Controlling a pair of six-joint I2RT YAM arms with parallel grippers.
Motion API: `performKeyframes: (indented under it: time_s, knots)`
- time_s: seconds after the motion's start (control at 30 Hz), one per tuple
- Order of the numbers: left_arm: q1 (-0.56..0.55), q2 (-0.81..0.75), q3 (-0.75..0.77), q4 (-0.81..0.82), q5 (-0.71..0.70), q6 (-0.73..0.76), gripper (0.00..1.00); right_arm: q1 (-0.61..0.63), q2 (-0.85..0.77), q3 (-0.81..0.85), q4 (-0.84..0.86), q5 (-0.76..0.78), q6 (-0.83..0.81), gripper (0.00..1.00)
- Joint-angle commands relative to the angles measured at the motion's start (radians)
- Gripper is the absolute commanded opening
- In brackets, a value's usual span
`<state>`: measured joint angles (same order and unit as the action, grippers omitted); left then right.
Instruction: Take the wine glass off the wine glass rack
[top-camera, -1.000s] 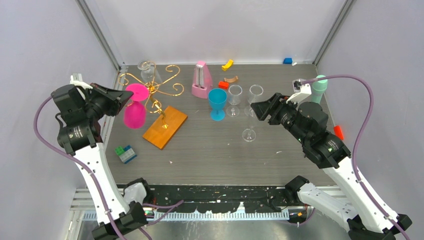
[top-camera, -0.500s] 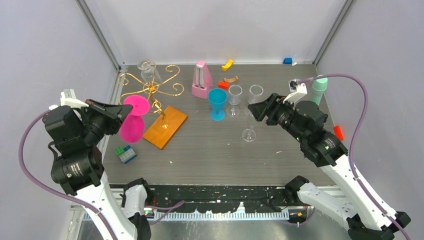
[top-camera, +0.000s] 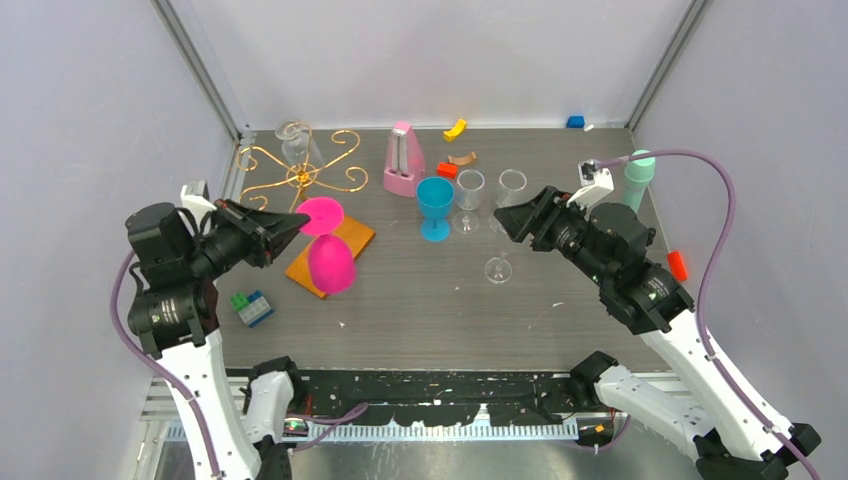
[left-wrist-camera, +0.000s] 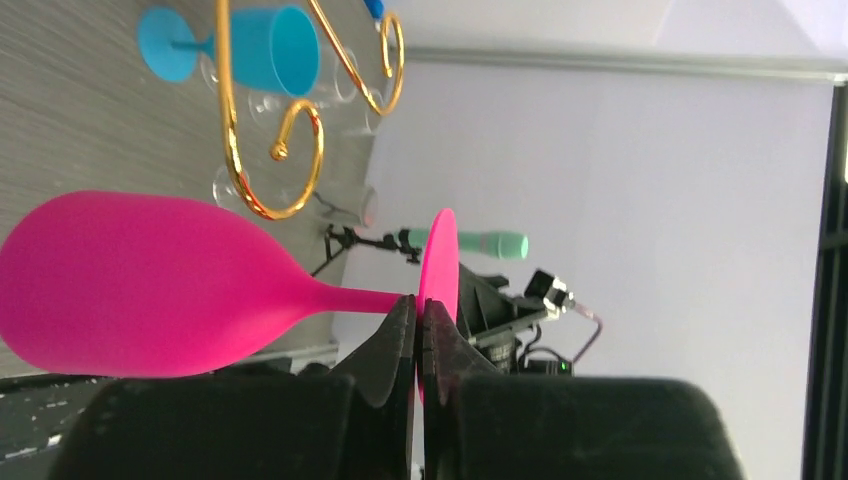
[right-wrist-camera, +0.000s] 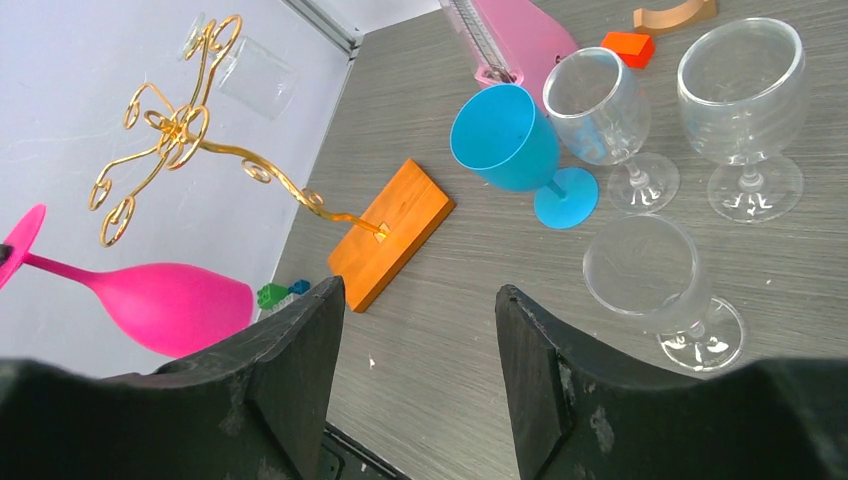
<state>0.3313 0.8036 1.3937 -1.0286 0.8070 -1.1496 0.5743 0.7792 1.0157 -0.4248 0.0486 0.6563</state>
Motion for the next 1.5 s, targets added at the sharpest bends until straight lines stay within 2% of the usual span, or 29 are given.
performKeyframes:
  time_s: [0.0,0.13,0.23,0.33,0.47,0.5,0.53,0.63,1.0,1.2,1.3,1.37,1.47]
  knots:
    - [-0.056,-0.022,-0.065,0.232,0.159,-0.139,0.00,0.004,0.004,-0.002,0.064,-0.014,0.039,0.62]
    - [-0.097,-0.007,-0.096,0.385,0.205,-0.244,0.00,0.004,0.007,-0.025,0.115,-0.052,0.087,0.63]
    - [-0.130,0.017,-0.095,0.526,0.206,-0.326,0.00,0.004,0.017,-0.051,0.180,-0.154,0.124,0.70]
    - [-0.197,0.056,-0.096,0.697,0.178,-0.420,0.00,0.004,0.041,-0.081,0.317,-0.230,0.234,0.74]
    - [-0.334,0.135,-0.085,0.844,0.122,-0.511,0.00,0.021,0.070,-0.164,0.625,-0.302,0.421,0.78]
    - [-0.369,0.148,-0.082,0.869,0.109,-0.530,0.00,0.027,0.077,-0.188,0.717,-0.305,0.447,0.79]
    - [-0.406,0.167,-0.105,1.002,0.066,-0.633,0.00,0.070,0.108,-0.206,0.835,-0.296,0.513,0.81]
    - [-0.409,0.175,-0.129,1.133,0.038,-0.739,0.00,0.126,0.118,-0.220,0.877,-0.251,0.526,0.83]
    - [-0.422,0.194,-0.143,1.308,-0.004,-0.916,0.00,0.246,0.206,-0.249,1.132,-0.114,0.563,0.84]
    - [-0.449,0.205,-0.221,1.445,-0.016,-1.031,0.00,0.279,0.281,-0.241,1.332,-0.107,0.550,0.77]
    - [-0.451,0.199,-0.273,1.482,-0.024,-1.073,0.00,0.281,0.322,-0.223,1.471,-0.133,0.571,0.67]
    - [-0.451,0.196,-0.298,1.506,-0.030,-1.091,0.00,0.281,0.347,-0.205,1.494,-0.144,0.582,0.62]
    - [-0.453,0.207,-0.307,1.515,-0.021,-1.093,0.00,0.282,0.365,-0.177,1.490,-0.138,0.578,0.45]
